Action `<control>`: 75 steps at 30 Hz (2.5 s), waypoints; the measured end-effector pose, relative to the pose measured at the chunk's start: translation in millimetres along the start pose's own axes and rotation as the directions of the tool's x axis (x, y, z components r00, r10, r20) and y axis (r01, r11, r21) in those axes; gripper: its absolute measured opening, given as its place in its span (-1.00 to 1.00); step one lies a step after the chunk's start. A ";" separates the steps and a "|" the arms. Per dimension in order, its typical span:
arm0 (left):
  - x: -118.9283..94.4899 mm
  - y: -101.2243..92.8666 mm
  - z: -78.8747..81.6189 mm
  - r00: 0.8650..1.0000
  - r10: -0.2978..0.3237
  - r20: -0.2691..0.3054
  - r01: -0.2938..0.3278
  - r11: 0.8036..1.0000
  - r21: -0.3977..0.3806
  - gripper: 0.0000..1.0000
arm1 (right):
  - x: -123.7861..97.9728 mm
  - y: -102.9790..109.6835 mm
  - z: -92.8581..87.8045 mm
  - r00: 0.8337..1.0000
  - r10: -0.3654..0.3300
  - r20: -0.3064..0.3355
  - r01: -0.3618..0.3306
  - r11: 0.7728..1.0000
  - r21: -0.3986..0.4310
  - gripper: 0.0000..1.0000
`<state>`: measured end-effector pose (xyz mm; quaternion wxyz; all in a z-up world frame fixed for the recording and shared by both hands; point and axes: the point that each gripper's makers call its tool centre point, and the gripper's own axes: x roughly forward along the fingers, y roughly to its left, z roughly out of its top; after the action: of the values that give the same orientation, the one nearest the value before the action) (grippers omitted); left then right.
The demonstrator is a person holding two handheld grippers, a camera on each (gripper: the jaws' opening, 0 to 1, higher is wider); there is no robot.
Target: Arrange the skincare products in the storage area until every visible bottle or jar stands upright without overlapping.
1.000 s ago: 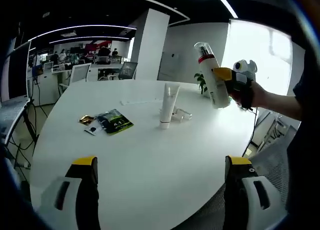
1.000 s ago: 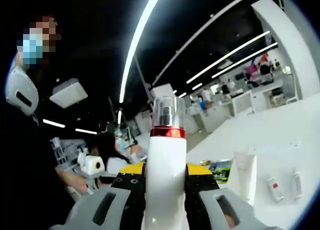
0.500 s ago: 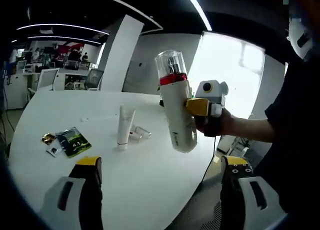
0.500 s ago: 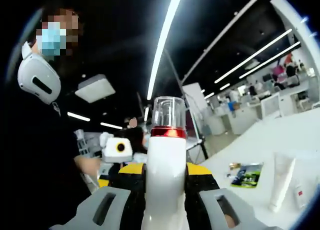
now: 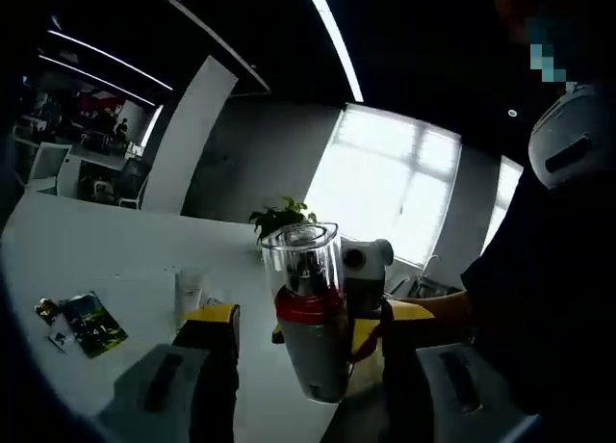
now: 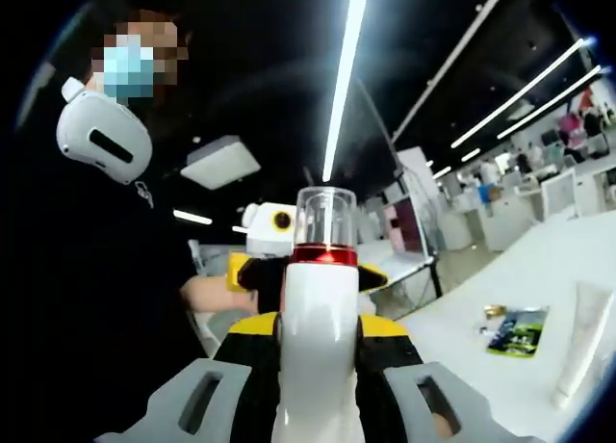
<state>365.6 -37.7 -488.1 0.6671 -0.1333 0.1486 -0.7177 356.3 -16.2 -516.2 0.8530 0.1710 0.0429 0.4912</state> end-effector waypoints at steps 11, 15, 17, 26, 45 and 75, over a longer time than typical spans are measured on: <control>5.0 -6.4 -3.9 0.999 -0.021 -0.042 0.024 0.998 0.061 -0.35 | 4.7 8.9 -1.8 0.997 0.055 -0.045 -0.056 0.998 -0.035 -0.58; 6.0 -8.2 -4.1 0.998 -0.021 -0.055 0.027 0.995 0.100 -0.42 | 6.0 10.6 -2.4 0.996 0.067 -0.051 -0.069 0.997 -0.040 -0.58; 6.7 -7.0 -4.5 0.998 -0.004 -0.061 0.011 0.993 0.118 -0.41 | 6.2 9.6 -3.1 0.996 0.066 -0.055 -0.068 0.997 -0.040 -0.58; 10.5 -7.9 -13.2 0.982 0.022 -0.189 0.012 0.984 0.175 -0.46 | 8.4 7.8 -12.9 0.990 0.044 -0.135 -0.055 0.995 -0.081 -0.57; 26.1 -18.5 -34.1 0.925 -0.003 -0.380 0.128 0.944 0.305 -0.49 | 0.9 -0.1 -29.1 0.958 -0.107 -0.265 0.054 0.979 -0.199 -0.54; 30.8 -19.1 -22.2 0.962 -0.118 -0.248 0.164 0.971 0.173 -0.38 | -10.8 -7.8 -15.2 0.988 -0.118 -0.096 0.101 0.981 -0.167 -0.60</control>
<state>337.1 -66.3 -501.3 0.6013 0.0074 0.1472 -0.7853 353.6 -25.2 -534.0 0.8864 0.0726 0.0575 0.4536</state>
